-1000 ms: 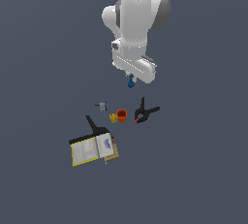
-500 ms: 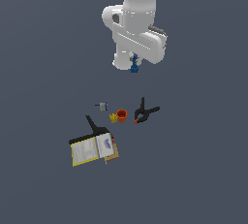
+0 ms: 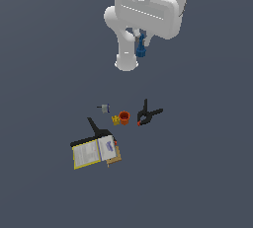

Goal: Pick up a designated object from a clutter of objects.

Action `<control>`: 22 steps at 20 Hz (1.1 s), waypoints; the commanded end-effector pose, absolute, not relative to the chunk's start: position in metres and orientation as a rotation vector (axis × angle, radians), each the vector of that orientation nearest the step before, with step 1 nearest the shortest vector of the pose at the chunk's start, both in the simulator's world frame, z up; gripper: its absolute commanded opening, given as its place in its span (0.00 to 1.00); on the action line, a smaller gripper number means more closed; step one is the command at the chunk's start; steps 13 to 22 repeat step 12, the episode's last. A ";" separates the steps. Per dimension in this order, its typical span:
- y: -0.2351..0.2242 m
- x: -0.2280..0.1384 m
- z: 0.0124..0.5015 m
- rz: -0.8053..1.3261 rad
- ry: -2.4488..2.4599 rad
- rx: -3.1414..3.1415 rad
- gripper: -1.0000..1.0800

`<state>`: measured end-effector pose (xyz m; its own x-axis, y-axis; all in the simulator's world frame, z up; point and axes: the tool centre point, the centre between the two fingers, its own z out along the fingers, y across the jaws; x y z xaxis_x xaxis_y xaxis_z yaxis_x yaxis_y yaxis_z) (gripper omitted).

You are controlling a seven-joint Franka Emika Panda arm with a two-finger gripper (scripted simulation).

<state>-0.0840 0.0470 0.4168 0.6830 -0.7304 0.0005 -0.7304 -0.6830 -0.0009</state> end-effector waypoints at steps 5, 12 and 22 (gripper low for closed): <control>0.049 -0.079 0.445 0.000 1.252 -2.881 0.00; 0.050 -0.076 0.453 0.000 1.252 -2.881 0.00; 0.050 -0.076 0.453 0.000 1.252 -2.881 0.00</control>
